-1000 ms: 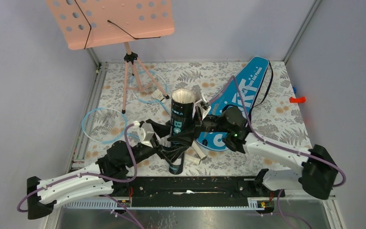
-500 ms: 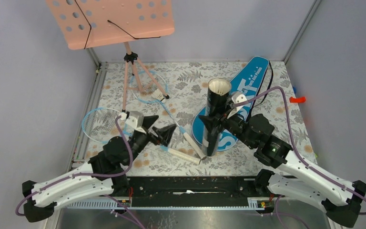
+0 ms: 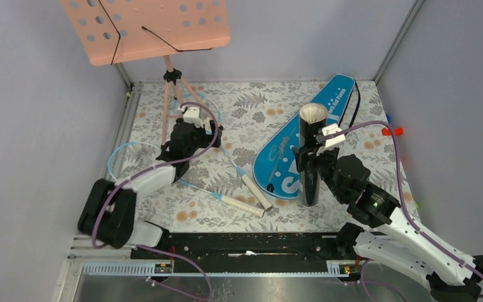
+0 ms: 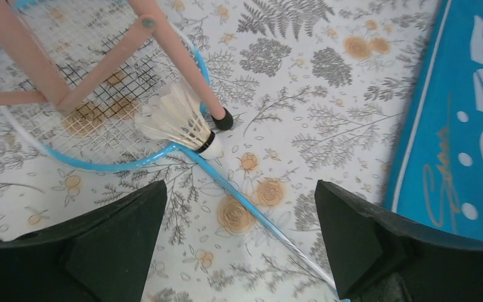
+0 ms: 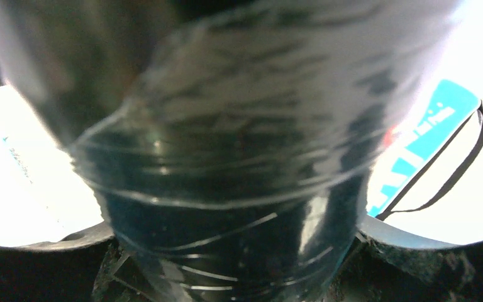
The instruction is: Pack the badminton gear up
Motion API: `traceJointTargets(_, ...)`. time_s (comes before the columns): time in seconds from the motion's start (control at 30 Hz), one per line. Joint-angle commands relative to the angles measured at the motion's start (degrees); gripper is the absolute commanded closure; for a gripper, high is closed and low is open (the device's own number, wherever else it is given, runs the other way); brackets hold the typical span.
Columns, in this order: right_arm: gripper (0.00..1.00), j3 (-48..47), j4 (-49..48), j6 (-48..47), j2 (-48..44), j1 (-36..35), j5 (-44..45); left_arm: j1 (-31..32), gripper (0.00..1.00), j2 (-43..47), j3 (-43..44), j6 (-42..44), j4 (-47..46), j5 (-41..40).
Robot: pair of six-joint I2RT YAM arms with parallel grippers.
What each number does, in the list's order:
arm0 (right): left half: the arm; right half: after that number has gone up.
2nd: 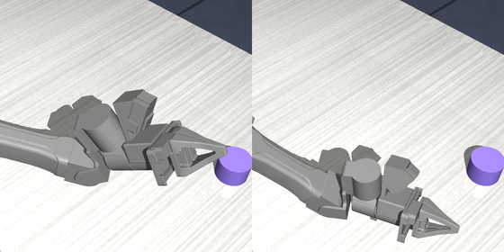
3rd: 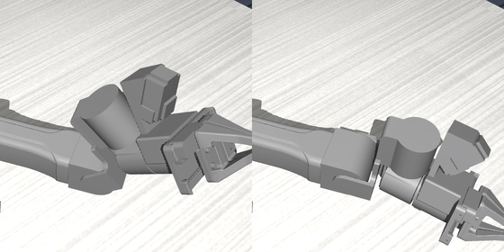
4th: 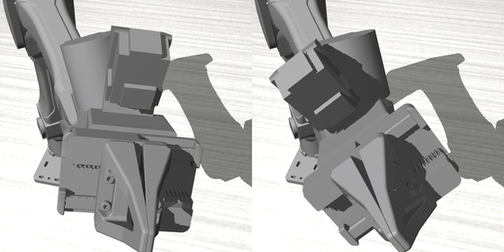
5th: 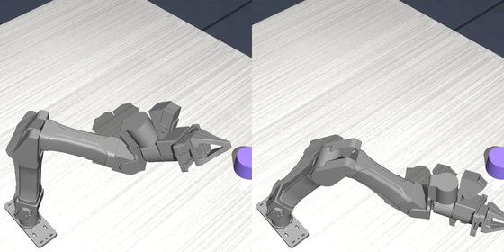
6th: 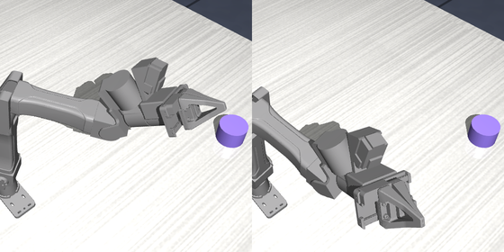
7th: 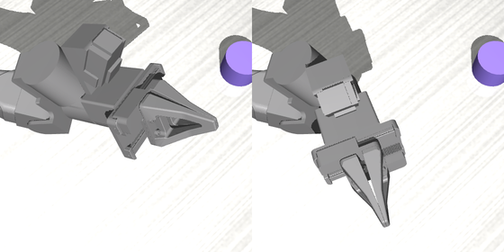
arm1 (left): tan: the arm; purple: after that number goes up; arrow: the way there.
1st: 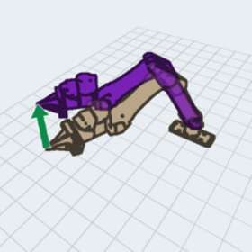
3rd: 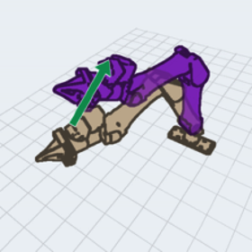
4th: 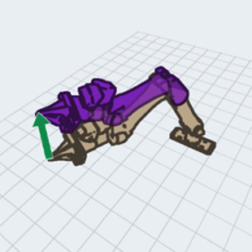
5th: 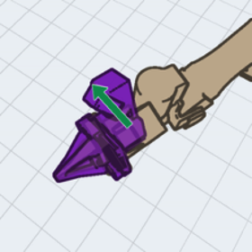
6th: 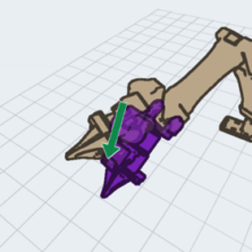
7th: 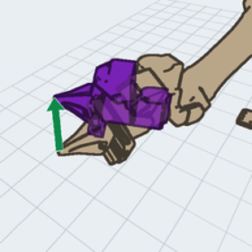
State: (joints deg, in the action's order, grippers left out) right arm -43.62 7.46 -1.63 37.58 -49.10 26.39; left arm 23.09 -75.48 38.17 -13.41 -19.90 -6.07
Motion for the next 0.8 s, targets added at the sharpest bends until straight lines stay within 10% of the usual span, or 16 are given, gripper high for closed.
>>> traceJointTargets(0.0, 0.60, -0.7, -1.3, -0.9, -0.6, 1.0, 1.6, -6.9, 0.01, -9.5, 4.1, -3.4, -19.4, 13.5)
traceJointTargets(0.3, 0.60, -0.5, -1.2, -1.8, -1.1, 1.7, -1.6, -12.7, 0.01, -23.3, 6.7, -10.7, -35.1, 23.1)
traceJointTargets(0.77, 0.59, -0.4, -1.2, -3.4, -1.5, 1.8, -5.8, -14.0, 0.01, -28.7, 14.6, -9.7, -22.3, 19.8)
